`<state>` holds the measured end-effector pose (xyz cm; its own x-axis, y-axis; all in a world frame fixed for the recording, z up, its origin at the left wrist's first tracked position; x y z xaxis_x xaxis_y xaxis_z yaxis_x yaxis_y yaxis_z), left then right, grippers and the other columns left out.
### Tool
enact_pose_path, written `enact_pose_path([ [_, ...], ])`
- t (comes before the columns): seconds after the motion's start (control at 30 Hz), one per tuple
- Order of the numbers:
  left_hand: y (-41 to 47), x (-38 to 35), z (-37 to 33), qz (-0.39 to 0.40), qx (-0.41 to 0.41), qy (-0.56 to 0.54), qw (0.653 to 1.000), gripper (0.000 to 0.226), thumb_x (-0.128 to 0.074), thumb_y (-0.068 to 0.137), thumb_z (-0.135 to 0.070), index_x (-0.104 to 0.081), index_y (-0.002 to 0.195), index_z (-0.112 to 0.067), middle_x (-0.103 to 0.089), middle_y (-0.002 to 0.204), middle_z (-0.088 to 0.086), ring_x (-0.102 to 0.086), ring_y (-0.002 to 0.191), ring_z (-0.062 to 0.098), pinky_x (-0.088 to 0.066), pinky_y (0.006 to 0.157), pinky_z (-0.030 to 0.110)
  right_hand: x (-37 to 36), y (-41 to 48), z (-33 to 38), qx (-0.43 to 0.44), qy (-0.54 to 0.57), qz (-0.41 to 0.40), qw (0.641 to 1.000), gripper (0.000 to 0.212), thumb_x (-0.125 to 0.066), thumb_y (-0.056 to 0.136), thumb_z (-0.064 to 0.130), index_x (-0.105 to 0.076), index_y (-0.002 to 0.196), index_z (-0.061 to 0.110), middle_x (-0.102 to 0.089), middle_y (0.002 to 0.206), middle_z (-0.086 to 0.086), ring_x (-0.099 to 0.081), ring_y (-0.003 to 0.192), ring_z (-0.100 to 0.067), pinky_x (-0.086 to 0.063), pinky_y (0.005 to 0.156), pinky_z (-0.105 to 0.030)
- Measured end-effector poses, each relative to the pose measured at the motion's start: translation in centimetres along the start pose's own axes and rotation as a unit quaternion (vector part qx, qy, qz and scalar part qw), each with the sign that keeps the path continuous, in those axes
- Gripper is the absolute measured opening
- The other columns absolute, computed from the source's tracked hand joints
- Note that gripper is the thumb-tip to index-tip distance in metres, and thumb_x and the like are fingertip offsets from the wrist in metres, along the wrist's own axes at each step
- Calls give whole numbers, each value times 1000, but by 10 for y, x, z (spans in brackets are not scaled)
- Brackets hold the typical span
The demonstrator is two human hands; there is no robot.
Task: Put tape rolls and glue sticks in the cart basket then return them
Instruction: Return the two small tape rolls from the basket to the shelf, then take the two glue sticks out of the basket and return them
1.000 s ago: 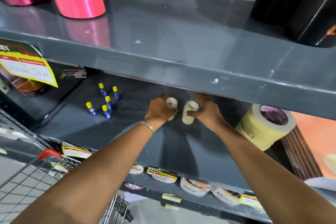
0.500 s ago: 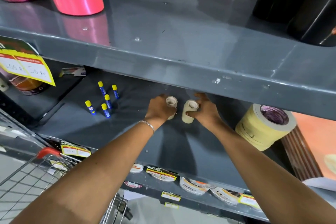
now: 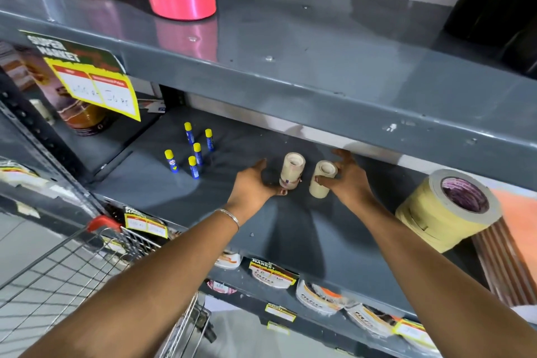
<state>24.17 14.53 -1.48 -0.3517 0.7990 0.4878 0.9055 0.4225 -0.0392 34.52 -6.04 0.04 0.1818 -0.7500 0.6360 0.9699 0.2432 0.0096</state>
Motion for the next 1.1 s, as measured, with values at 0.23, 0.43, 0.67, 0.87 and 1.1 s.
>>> enact_pose_path([
  [0.23, -34, 45, 27, -38, -10, -70, 997, 76, -91, 57, -34, -61, 126, -20, -67, 123, -6, -62, 112, 6, -49, 100, 24, 12, -30, 21, 48, -25, -55, 997, 79, -84, 70, 27, -41, 136, 24, -58, 125, -2, -55, 114, -22, -41, 95, -30],
  [0.43, -103, 154, 109, -158, 47, -108, 980, 33, -87, 68, -21, -71, 96, -14, -76, 91, 0, -71, 87, 6, -54, 84, 21, -47, -123, 123, 322, -7, -75, 944, 32, -71, 85, 16, -59, 113, 8, -63, 108, -6, -56, 103, -20, -38, 97, -22],
  [0.67, -214, 269, 269, -271, 241, 4, 932, 19, -84, 72, -27, -72, 84, -19, -71, 72, -8, -66, 69, 3, -49, 65, 23, -271, -208, 222, 435, 42, 230, 870, 13, -65, 85, 17, -64, 98, 19, -67, 98, 3, -62, 94, -17, -47, 87, -28],
  [0.87, -324, 265, 417, -221, 471, 14, 854, 17, -73, 73, -19, -65, 67, -6, -68, 67, 16, -69, 75, 28, -49, 58, 29, -478, -284, 207, 320, -68, 500, 802, 19, -65, 77, 8, -65, 95, 16, -68, 91, -1, -63, 83, -20, -50, 75, -32],
  [1.1, -369, 189, 530, -106, 517, 50, 848, 26, -66, 78, -12, -71, 102, -3, -72, 101, 22, -66, 99, 40, -54, 80, 42, -641, -368, 115, 259, -293, 648, 653, 20, -56, 83, 1, -52, 72, 16, -62, 85, -16, -49, 78, -19, -37, 66, -32],
])
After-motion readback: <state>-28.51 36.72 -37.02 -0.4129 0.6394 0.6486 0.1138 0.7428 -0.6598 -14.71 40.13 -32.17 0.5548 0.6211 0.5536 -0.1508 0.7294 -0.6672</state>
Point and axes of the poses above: each hand's wrist, its own y-axis towards the middle knuckle, its own x-axis out of the back of the hand, z = x × y, the point moved 8 cm from there along y, towards the middle knuckle
